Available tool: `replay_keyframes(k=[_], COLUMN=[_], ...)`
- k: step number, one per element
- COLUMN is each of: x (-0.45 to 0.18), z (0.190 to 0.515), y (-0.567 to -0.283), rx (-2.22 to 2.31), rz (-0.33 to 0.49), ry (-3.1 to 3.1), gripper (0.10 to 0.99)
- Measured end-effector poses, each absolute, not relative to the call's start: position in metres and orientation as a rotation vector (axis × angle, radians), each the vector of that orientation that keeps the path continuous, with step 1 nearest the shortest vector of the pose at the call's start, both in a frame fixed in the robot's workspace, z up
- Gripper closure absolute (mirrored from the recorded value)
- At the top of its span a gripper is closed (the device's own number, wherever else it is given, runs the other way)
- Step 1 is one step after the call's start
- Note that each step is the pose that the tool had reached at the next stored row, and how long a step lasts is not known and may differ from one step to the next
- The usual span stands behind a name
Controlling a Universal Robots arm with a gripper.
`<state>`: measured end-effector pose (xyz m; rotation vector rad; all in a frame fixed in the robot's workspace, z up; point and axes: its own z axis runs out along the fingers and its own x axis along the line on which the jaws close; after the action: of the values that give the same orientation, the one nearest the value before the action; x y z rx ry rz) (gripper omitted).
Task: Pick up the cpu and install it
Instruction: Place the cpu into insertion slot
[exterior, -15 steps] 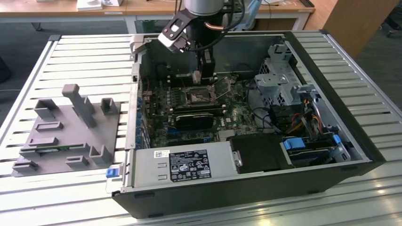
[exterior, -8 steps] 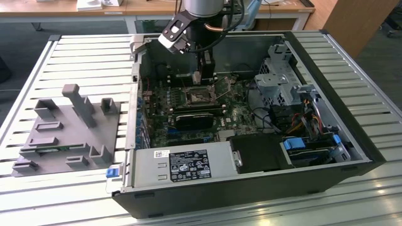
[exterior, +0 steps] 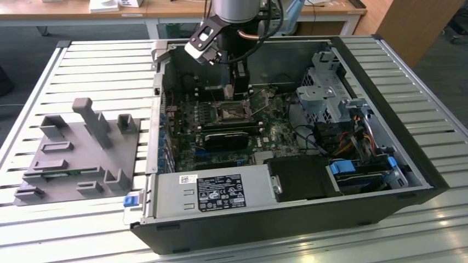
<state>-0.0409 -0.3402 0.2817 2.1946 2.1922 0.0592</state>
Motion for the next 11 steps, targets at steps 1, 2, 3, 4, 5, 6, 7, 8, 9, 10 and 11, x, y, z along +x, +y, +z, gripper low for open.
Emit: replay_keyframes(k=[1,2,3,4,5,6,7,8,9,10,11], x=[-0.0409,-0.0409,-0.0409,-0.0409,-0.0409,-0.0409,-0.0409,-0.0409,-0.0409,-0.0409,-0.0409], z=[0.2810,0.2803,0.2796,0.2789,0.2784,0.2779,0.2775,0.2772,0.2769,0.2766,0.2762], y=[-0.3401,-0.3401,-0.3401,-0.3401,-0.3401,-0.3401,-0.3400,-0.3400,-0.3401,-0.3401,-0.3401], rx=[2.195,2.195,2.195,2.195,2.195,2.195,2.195,2.195,2.195,2.195,2.195], rz=[0.059,0.059,0.059,0.059,0.059,0.059,0.059,0.059,0.059,0.059,0.059], ry=[2.192,2.192,2.192,2.192,2.192,2.192,2.192,2.192,2.192,2.192,2.192], gripper=[0.545,0.545,0.545,0.545,0.545,0.545,0.545,0.545,0.545,0.545,0.545])
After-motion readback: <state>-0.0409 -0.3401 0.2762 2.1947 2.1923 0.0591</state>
